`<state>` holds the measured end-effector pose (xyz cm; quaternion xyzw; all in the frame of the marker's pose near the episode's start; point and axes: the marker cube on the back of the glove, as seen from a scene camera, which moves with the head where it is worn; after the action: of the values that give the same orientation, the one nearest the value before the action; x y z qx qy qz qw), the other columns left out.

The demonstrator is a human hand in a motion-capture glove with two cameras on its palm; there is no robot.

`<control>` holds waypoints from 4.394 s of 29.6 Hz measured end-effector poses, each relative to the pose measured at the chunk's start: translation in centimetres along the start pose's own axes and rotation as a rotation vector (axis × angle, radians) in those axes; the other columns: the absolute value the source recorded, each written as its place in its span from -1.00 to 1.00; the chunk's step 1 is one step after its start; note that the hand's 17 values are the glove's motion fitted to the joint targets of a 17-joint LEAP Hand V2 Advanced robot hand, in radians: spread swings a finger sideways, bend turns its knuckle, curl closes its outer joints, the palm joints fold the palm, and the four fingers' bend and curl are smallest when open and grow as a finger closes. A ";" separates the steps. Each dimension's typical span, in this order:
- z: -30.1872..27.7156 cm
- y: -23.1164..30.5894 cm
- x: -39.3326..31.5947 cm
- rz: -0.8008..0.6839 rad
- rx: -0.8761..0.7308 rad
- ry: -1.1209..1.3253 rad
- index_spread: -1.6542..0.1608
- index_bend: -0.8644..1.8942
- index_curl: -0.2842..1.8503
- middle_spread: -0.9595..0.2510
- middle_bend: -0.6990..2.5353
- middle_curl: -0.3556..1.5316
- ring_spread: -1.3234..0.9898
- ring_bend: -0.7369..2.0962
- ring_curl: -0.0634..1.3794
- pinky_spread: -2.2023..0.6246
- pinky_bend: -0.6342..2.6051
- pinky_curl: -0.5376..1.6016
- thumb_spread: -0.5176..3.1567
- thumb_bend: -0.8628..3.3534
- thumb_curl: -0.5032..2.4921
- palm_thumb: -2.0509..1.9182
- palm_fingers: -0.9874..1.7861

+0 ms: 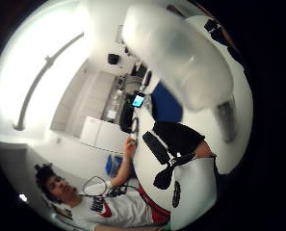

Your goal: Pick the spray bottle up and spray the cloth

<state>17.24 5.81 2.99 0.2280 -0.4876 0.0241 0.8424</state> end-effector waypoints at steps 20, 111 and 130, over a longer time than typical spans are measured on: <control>3.5 0.2 -0.1 -0.039 -0.055 -0.265 0.39 -0.43 -0.75 0.41 -0.20 -0.19 0.07 0.09 -0.37 0.67 -0.26 -0.16 -0.16 -0.56 -0.42 0.47 0.19; -1.4 -3.5 -5.8 0.024 -0.260 0.253 0.59 -0.27 -0.42 0.47 -0.24 -0.12 0.06 0.03 -0.33 0.53 -0.40 -0.15 -0.24 -0.60 -0.27 0.47 0.62; -4.6 -3.6 -11.1 -0.075 -0.139 0.151 0.60 -0.27 -0.40 0.48 -0.23 -0.12 0.05 0.04 -0.33 0.53 -0.40 -0.15 -0.25 -0.60 -0.26 0.47 0.62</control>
<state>16.15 6.46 -9.49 0.1846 -0.4143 -0.0243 0.8909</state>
